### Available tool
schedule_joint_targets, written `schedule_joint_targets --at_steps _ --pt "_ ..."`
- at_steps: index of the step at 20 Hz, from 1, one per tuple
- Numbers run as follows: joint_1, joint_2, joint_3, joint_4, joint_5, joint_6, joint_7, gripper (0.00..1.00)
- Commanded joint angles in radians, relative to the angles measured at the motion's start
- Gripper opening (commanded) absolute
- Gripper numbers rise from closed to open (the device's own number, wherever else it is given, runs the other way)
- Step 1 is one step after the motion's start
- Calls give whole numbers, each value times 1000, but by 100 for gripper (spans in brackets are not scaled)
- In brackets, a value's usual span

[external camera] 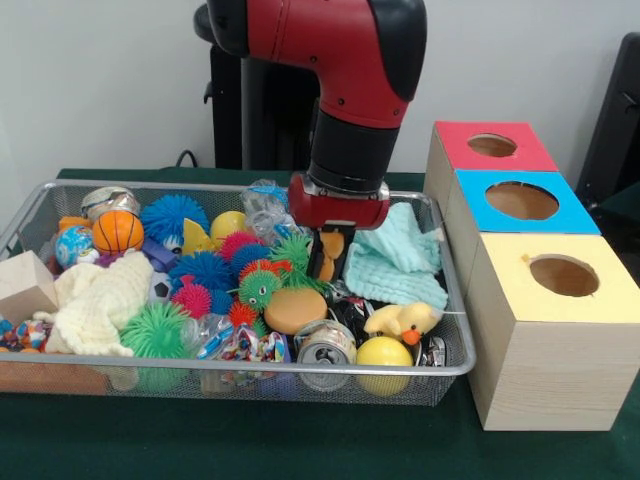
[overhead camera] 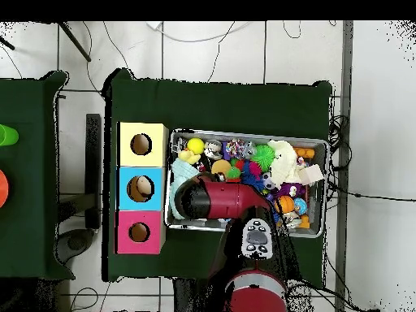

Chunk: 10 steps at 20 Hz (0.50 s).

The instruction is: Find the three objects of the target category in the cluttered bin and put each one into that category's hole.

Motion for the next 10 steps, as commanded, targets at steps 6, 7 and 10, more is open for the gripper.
schedule_joint_targets --at_steps 6,7,10 --pt "-14 -137 45 6 26 325 87 0" --pt "-9 -135 44 0 24 332 95 0" --pt "-3 -150 45 -13 19 369 98 0"
